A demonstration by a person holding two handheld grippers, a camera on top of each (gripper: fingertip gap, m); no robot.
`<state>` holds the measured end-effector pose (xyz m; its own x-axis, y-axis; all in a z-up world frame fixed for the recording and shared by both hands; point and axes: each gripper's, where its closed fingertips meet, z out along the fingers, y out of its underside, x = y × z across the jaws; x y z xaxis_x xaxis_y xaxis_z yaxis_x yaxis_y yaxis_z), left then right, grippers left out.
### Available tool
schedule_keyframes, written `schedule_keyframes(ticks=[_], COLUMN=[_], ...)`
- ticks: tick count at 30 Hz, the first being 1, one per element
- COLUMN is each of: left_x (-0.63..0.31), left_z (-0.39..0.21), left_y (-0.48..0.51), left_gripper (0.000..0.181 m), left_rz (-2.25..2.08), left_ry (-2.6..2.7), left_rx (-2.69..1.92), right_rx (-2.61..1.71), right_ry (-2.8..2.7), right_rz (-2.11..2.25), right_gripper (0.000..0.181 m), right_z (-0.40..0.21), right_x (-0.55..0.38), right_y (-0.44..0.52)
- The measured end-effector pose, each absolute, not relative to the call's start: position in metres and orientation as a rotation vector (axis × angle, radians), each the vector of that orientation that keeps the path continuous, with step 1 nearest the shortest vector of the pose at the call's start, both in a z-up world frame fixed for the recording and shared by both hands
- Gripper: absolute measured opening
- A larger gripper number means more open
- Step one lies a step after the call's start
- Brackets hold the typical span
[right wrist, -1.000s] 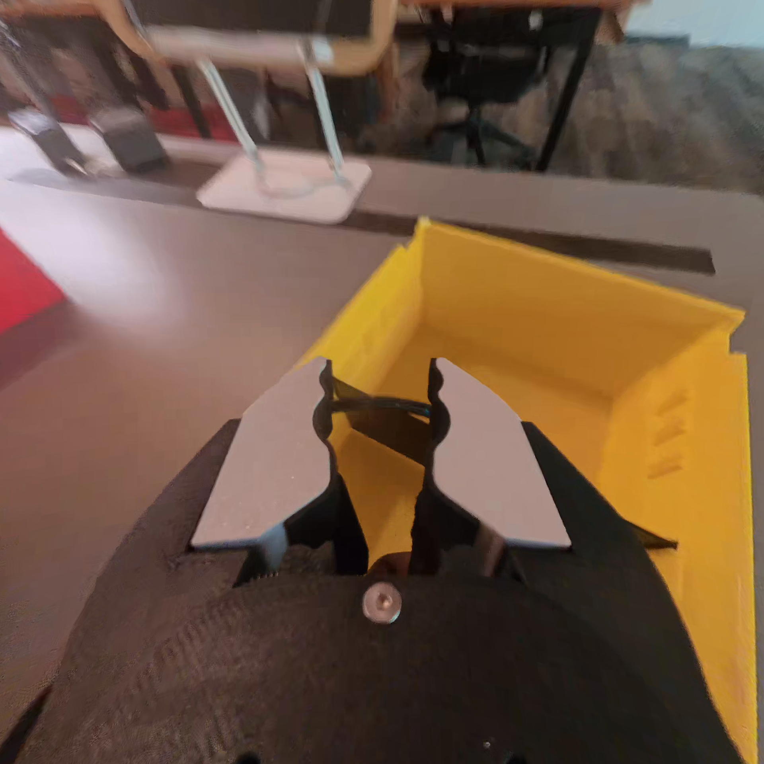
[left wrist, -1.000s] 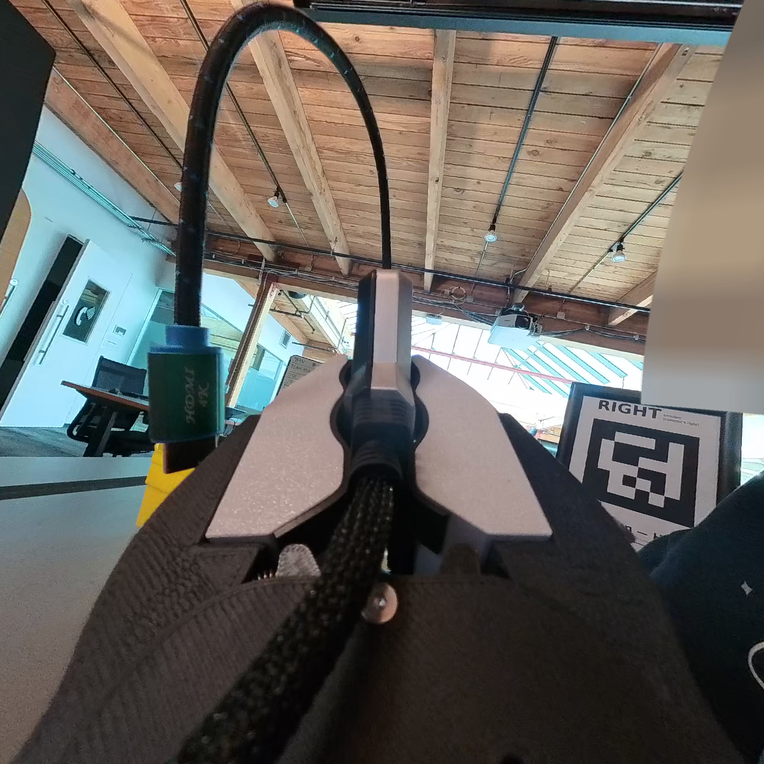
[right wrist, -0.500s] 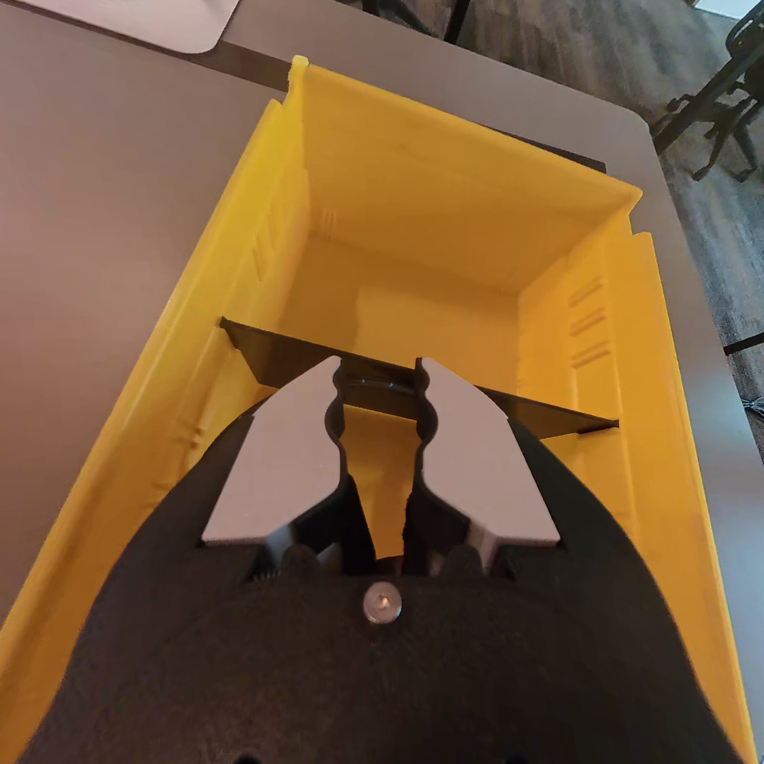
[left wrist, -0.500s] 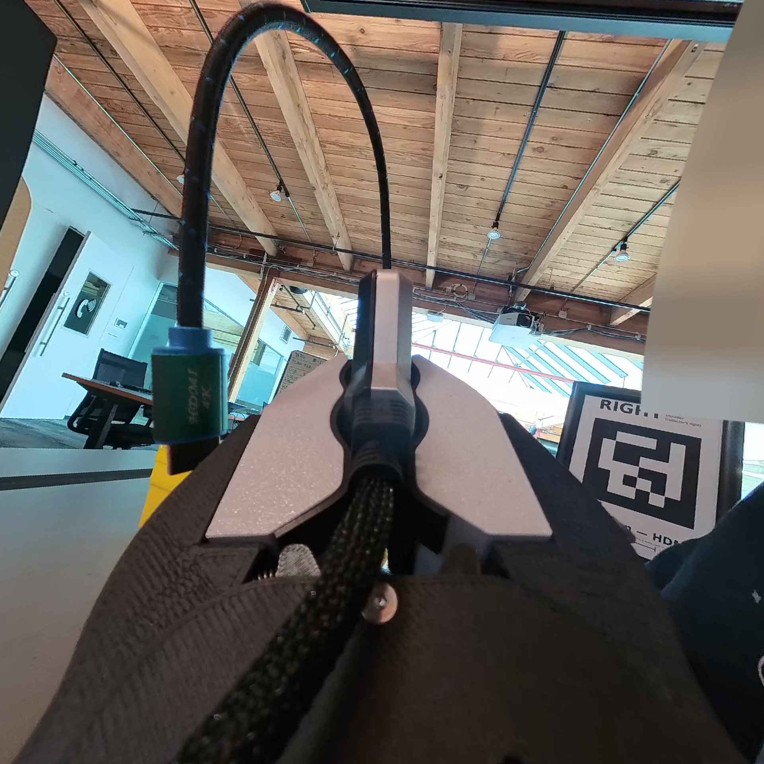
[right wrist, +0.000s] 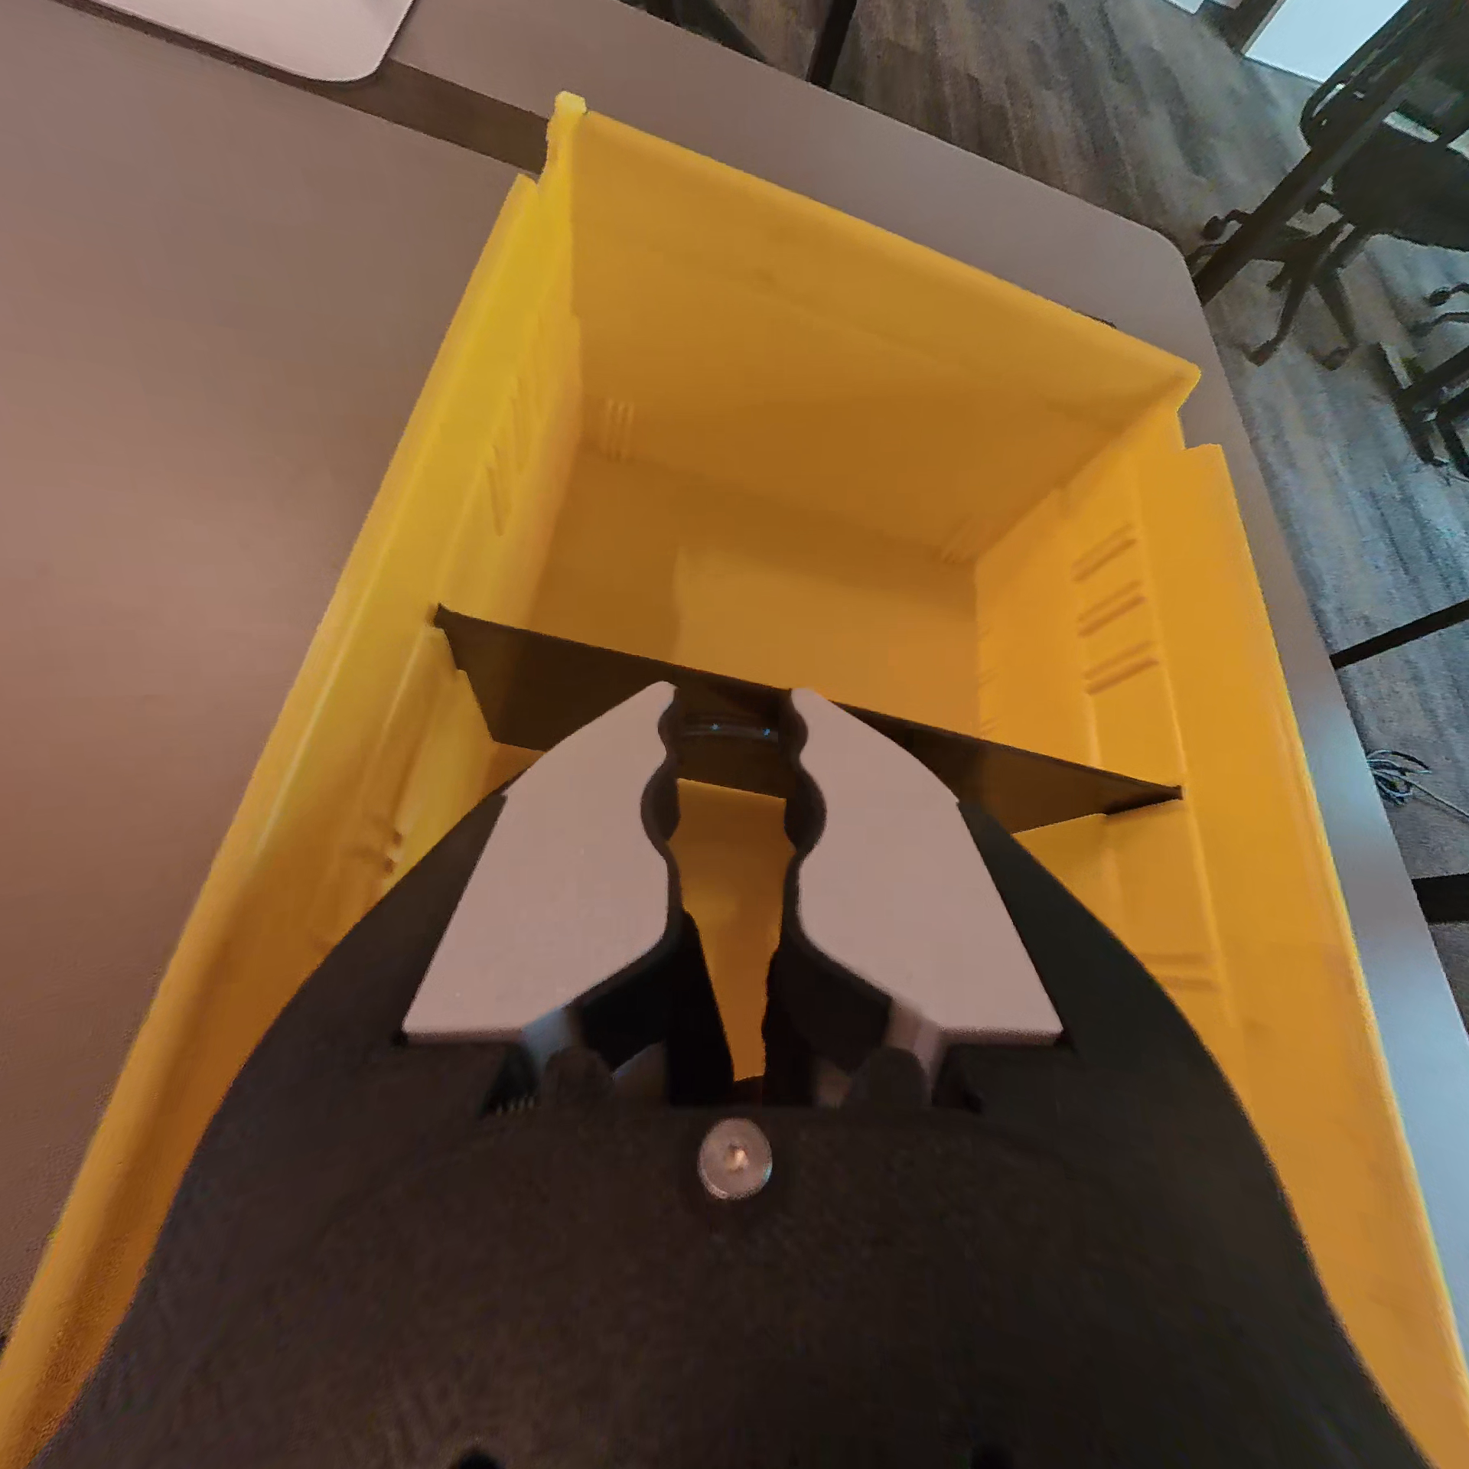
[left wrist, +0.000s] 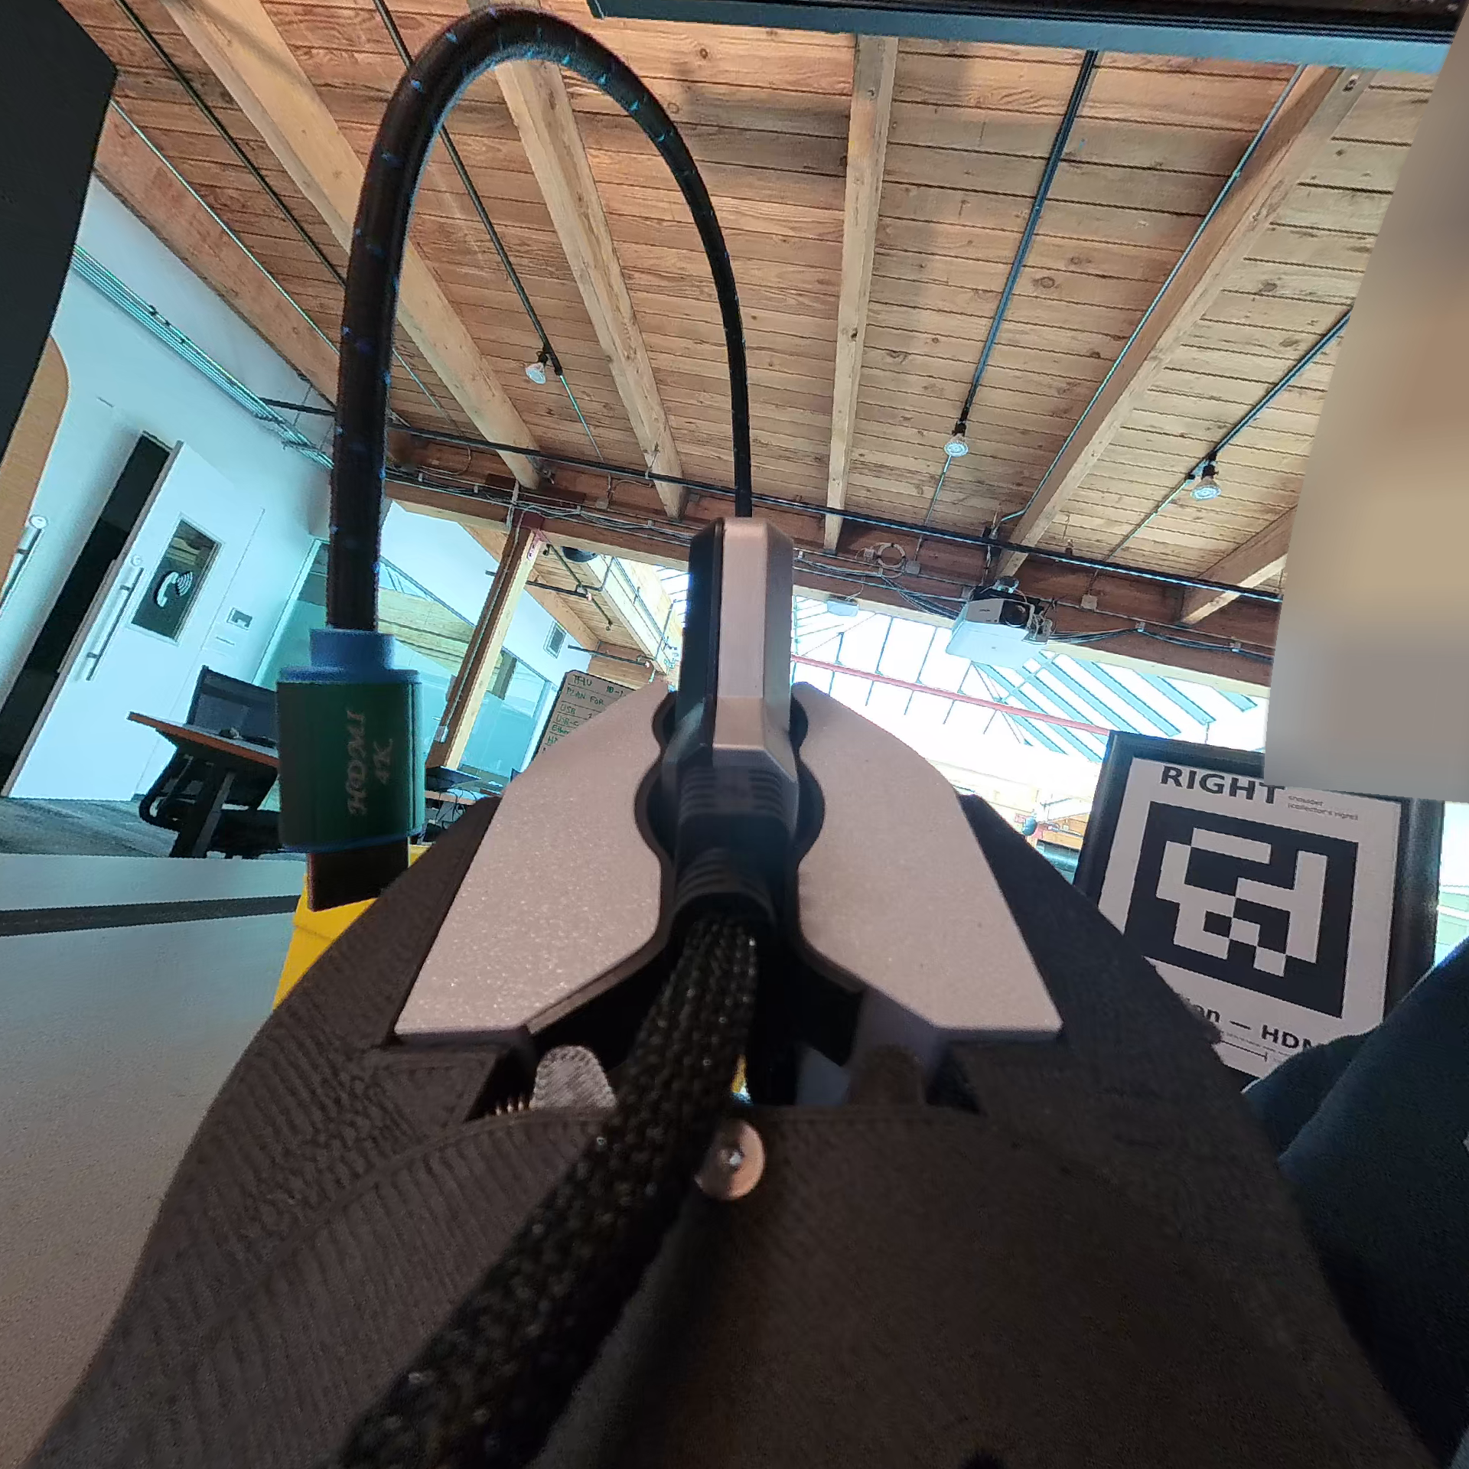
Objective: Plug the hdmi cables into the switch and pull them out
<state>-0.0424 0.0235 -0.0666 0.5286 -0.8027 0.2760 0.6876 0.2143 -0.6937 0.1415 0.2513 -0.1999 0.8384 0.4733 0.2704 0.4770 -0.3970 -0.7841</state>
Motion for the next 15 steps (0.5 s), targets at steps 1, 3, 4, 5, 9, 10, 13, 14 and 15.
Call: schedule_keyframes(ticks=[1,3,4,5,9,10,13,14,15], left_x=[-0.042,-0.042,-0.042,-0.042,-0.042,-0.042,-0.041,-0.041,-0.041], left_z=[-0.067,-0.067,-0.067,-0.067,-0.067,-0.067,-0.067,-0.067,-0.067], left_y=[0.024,0.024,0.024,0.024,0.024,0.024,0.024,0.024,0.024], left_gripper=[0.023,0.023,0.023,0.023,0.023,0.023,0.023,0.023,0.023], left_rz=[-1.039,-1.039,-1.040,-1.041,-1.043,-1.042,-1.039,-1.039,-1.040], left_ry=[0.154,0.155,0.154,0.154,0.155,0.156,0.158,0.159,0.159], left_rx=[-0.873,-0.874,-0.874,-0.875,-0.877,-0.878,-0.880,-0.881,-0.881], right_rx=[-2.049,-2.072,-2.085,-2.089,-2.135,-2.156,-2.257,-2.348,-2.483], right_ry=[-0.695,-0.721,-0.733,-0.730,-0.719,-0.723,-0.762,-0.797,-0.853], right_rz=[-0.007,0.053,0.055,0.064,0.127,0.139,0.163,0.143,0.066], right_gripper=[0.021,0.012,0.010,0.008,0.006,0.006,0.005,0.004,0.003], right_z=[-0.201,-0.207,-0.210,-0.210,-0.215,-0.217,-0.233,-0.247,-0.267], right_x=[0.141,0.134,0.134,0.134,0.133,0.132,0.132,0.135,0.143], right_y=[0.250,0.245,0.244,0.244,0.243,0.242,0.236,0.231,0.223])
